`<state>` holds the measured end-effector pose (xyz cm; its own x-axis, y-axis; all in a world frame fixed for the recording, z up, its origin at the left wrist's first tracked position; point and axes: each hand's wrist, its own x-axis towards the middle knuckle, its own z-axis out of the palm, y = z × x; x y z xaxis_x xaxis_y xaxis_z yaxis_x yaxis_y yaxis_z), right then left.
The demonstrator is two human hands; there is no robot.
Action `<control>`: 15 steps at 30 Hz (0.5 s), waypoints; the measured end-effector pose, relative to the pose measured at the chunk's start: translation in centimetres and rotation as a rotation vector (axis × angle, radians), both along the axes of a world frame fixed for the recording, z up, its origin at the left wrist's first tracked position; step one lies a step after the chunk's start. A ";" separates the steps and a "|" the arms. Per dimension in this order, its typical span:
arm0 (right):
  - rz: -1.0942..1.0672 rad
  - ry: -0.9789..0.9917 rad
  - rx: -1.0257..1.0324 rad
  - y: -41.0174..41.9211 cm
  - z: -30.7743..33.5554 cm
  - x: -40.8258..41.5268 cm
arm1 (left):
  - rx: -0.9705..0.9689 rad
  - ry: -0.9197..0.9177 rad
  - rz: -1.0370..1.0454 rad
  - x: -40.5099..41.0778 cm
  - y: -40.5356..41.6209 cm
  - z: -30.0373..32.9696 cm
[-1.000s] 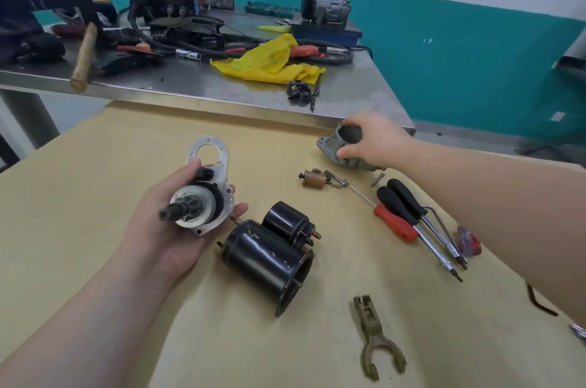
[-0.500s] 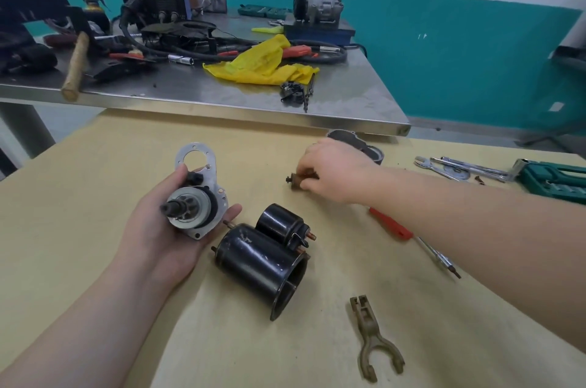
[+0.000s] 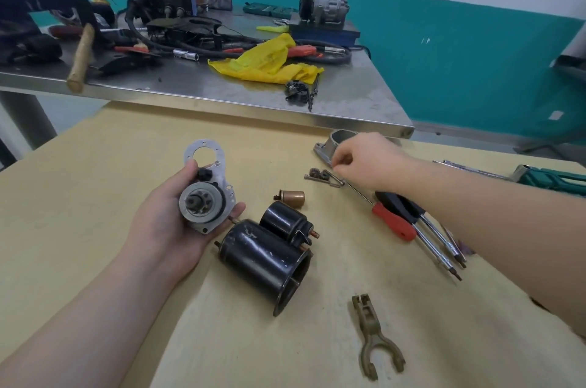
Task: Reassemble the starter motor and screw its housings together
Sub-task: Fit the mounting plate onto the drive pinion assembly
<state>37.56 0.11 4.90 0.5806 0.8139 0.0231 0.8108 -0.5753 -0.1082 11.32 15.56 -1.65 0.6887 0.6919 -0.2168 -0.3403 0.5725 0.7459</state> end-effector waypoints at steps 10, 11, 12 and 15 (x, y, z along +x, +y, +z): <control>0.067 -0.064 0.023 -4.4 -3.2 -1.2 | 0.018 0.013 -0.007 0.3 0.0 -0.2; 0.040 -0.096 0.034 -4.9 -3.3 -1.0 | 0.020 0.013 -0.010 0.3 0.0 -0.2; 0.026 -0.132 0.009 -5.4 -3.5 -0.9 | 0.024 0.013 -0.014 0.3 0.0 -0.3; 0.008 -0.169 -0.072 -6.8 -4.1 -1.1 | 0.025 0.013 -0.016 0.2 -0.1 -0.2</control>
<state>36.41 -6.64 0.76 0.5672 0.8214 0.0608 0.8183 -0.5703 0.0709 11.57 15.47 -1.86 0.6968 0.6863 -0.2085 -0.3214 0.5585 0.7647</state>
